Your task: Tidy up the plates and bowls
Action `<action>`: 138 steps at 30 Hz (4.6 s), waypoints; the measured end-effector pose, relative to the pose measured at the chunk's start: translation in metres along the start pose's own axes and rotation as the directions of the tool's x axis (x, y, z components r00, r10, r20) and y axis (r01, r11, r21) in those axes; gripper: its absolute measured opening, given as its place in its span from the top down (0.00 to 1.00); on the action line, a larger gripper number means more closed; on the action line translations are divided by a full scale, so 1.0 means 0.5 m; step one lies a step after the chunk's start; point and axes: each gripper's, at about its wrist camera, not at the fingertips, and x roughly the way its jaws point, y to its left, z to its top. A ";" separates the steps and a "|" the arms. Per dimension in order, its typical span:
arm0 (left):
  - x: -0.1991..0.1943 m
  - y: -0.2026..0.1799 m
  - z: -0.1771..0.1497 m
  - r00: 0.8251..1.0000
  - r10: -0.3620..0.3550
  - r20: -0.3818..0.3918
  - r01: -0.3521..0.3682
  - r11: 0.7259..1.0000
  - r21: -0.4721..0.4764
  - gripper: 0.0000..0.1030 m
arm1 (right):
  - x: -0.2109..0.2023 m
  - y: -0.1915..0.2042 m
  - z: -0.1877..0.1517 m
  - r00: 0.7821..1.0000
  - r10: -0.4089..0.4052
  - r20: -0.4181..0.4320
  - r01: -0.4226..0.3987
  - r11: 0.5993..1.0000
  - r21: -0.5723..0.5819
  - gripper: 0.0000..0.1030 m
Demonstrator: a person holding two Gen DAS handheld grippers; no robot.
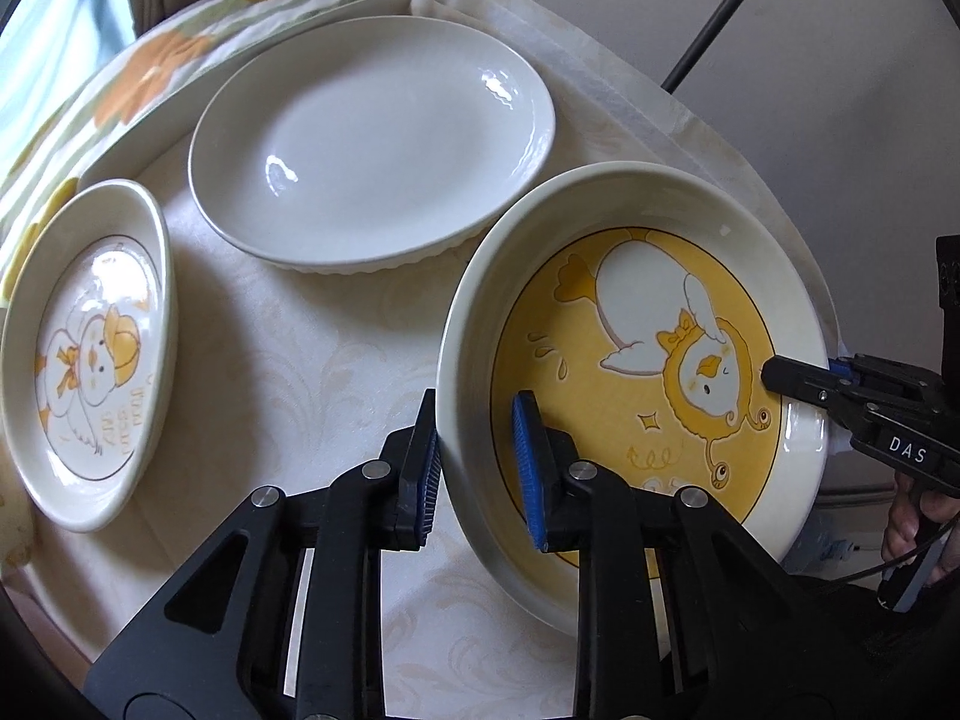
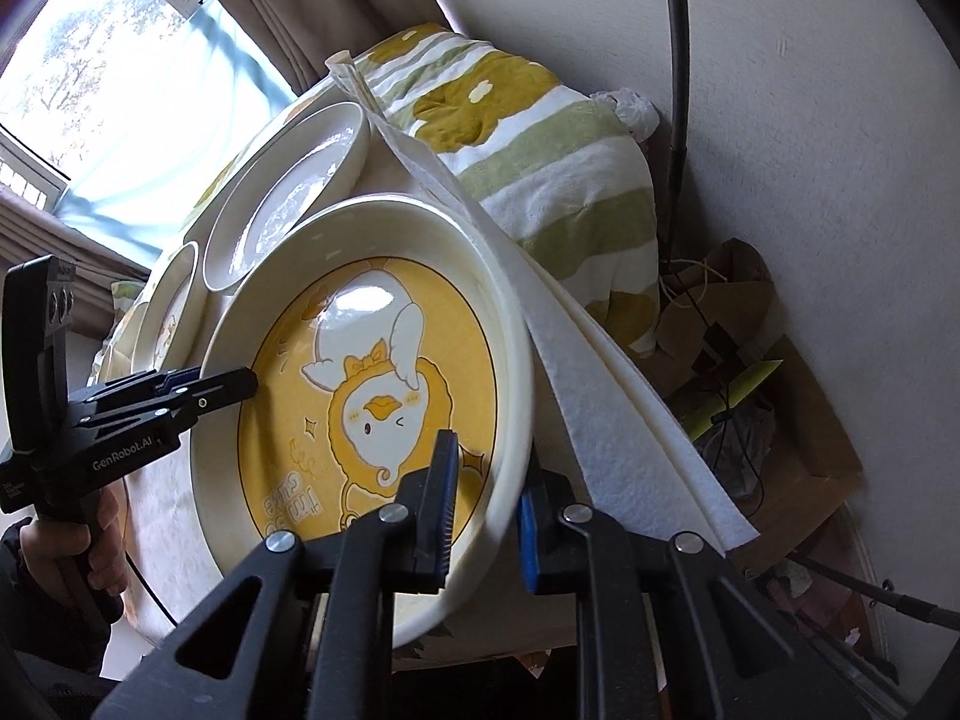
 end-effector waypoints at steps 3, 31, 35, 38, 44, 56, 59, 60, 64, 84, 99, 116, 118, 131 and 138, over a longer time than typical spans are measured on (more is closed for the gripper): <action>-0.016 -0.007 -0.016 1.000 0.008 0.012 -0.008 1.000 -0.007 0.81 | -0.005 0.007 0.002 1.000 0.002 0.007 -0.002 1.000 -0.028 0.84; -0.278 0.201 -0.359 0.969 0.245 0.022 -0.194 0.817 -0.544 0.81 | 0.078 0.368 -0.010 0.944 0.189 -0.270 -0.301 0.827 -0.474 0.84; -0.289 0.257 -0.424 0.965 0.261 -0.001 -0.208 0.769 -0.604 0.81 | 0.117 0.449 -0.057 0.928 0.187 -0.323 -0.338 0.787 -0.516 0.84; -0.289 0.297 -0.472 0.968 0.250 -0.016 -0.204 0.746 -0.634 0.81 | 0.146 0.495 -0.091 0.918 0.178 -0.354 -0.354 0.770 -0.531 0.84; -0.267 0.352 -0.532 0.970 0.240 -0.036 -0.205 0.729 -0.653 0.81 | 0.186 0.547 -0.136 0.910 0.167 -0.379 -0.363 0.761 -0.538 0.84; -0.252 0.351 -0.534 0.959 0.284 -0.019 -0.235 0.755 -0.612 0.80 | 0.204 0.562 -0.149 0.937 0.107 -0.333 -0.293 0.760 -0.580 0.84; -0.252 0.350 -0.531 0.956 0.293 -0.021 -0.245 0.757 -0.606 0.80 | 0.204 0.562 -0.149 0.941 0.097 -0.325 -0.279 0.764 -0.581 0.84; -0.251 0.349 -0.532 0.955 0.296 -0.023 -0.250 0.757 -0.604 0.80 | 0.204 0.563 -0.149 0.941 0.095 -0.324 -0.277 0.766 -0.580 0.84; -0.247 0.345 -0.530 0.950 0.310 -0.038 -0.271 0.759 -0.592 0.77 | 0.202 0.563 -0.150 0.942 0.093 -0.321 -0.273 0.769 -0.578 0.84; -0.405 0.220 -0.446 0.863 0.493 0.112 -0.360 0.754 -0.549 0.15 | 0.024 0.510 -0.097 0.965 0.207 -0.160 -0.262 0.768 -0.585 0.53; -0.435 0.102 -0.060 0.830 0.458 0.318 -0.347 0.870 -0.350 0.00 | -0.150 0.334 0.116 0.965 0.259 0.036 -0.213 0.858 -0.466 0.00; -0.049 0.233 0.256 0.998 0.026 0.059 -0.023 0.999 -0.038 0.06 | 0.059 0.197 0.235 0.985 0.164 0.050 -0.166 0.985 0.036 0.03; -0.018 0.243 0.269 0.999 0.019 0.032 -0.018 1.000 -0.007 0.18 | 0.082 0.189 0.243 0.987 0.153 0.055 -0.157 0.983 0.090 0.13; 0.086 0.282 0.296 0.998 -0.029 -0.049 0.032 0.998 0.055 0.66 | 0.173 0.183 0.253 0.997 0.036 0.070 -0.051 0.973 0.224 0.64; 0.097 0.263 0.302 0.999 -0.014 -0.030 0.017 0.993 0.113 0.81 | 0.185 0.175 0.252 0.998 -0.002 0.063 -0.014 0.968 0.249 0.80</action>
